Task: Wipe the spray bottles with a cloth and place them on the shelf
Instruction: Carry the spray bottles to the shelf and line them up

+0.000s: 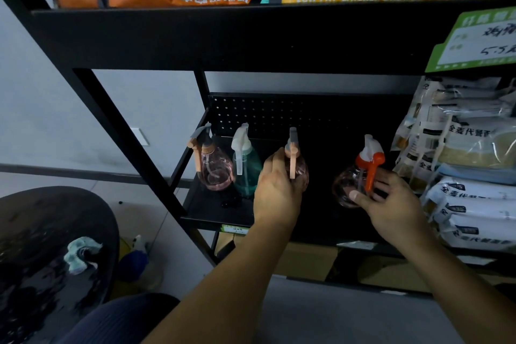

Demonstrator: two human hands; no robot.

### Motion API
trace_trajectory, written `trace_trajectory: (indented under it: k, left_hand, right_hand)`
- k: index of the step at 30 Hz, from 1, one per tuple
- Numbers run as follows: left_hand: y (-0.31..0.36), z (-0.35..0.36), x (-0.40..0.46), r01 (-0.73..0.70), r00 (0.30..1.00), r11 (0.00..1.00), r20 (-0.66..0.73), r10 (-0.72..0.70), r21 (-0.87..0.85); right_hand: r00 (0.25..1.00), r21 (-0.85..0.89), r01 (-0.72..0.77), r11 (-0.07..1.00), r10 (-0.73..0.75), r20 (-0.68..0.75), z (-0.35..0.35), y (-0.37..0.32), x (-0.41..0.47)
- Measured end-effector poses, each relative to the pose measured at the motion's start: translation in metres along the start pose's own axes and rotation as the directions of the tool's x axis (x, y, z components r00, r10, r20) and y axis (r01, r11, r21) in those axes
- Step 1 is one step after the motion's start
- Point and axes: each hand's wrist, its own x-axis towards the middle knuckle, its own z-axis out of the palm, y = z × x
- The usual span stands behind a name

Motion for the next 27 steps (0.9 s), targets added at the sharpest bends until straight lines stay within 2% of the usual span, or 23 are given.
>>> trace_trajectory:
  k: [8,27]
  left_hand:
    - [-0.002,-0.002,-0.003,-0.01,0.998,1.0,-0.057,0.011,0.022]
    - [0.001,0.0,-0.01,0.014,0.996,0.999,-0.094,-0.009,0.051]
  right_hand:
    - [1.0,0.011,-0.012,1.0,0.012,0.004,-0.001,-0.004,-0.003]
    - [0.999,-0.026,-0.003,1.0,0.002,-0.05,0.002,-0.009,-0.005]
